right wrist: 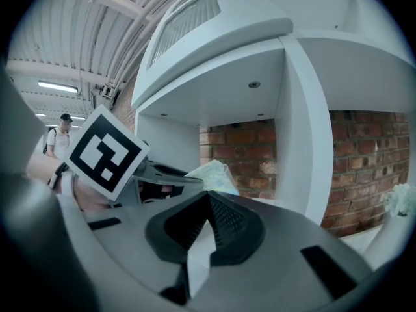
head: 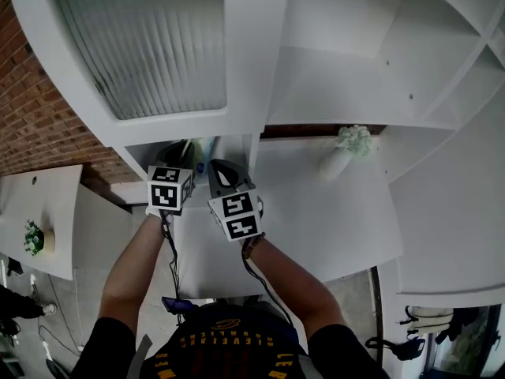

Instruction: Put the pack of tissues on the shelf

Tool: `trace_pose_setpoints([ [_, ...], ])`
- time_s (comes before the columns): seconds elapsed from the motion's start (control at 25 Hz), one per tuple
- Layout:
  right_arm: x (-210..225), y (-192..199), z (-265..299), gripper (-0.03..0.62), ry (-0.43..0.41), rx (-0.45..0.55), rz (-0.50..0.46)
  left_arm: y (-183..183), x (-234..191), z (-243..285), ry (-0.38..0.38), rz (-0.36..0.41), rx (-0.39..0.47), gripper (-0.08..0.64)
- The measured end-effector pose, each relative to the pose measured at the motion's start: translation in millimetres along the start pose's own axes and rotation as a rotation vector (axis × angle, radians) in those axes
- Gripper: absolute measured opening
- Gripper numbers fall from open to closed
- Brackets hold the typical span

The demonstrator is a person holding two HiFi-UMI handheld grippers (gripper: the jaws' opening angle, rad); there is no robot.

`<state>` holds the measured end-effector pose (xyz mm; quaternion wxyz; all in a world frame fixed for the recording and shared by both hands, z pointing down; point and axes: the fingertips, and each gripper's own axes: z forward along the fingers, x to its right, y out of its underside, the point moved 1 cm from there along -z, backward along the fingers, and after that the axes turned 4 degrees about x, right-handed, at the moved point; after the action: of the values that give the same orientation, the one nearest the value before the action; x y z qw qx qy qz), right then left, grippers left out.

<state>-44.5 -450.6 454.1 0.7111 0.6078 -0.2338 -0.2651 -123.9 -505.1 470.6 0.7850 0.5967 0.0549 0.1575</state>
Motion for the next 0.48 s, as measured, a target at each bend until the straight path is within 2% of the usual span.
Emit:
trace_pose_setpoints([
  [0.2,2,10,2,-0.002,0.002,-0.016,0.01,6,-2,17,0.002,0.0,-0.034,0.038],
  [0.4,4,17,-1,-0.002,0.011,-0.027,0.016,7,0,24,0.017,0.045,-0.052,0.04],
  [0.48,4,16,-2,-0.002,0.011,-0.021,0.02,6,0,24,0.012,0.056,-0.038,0.073],
])
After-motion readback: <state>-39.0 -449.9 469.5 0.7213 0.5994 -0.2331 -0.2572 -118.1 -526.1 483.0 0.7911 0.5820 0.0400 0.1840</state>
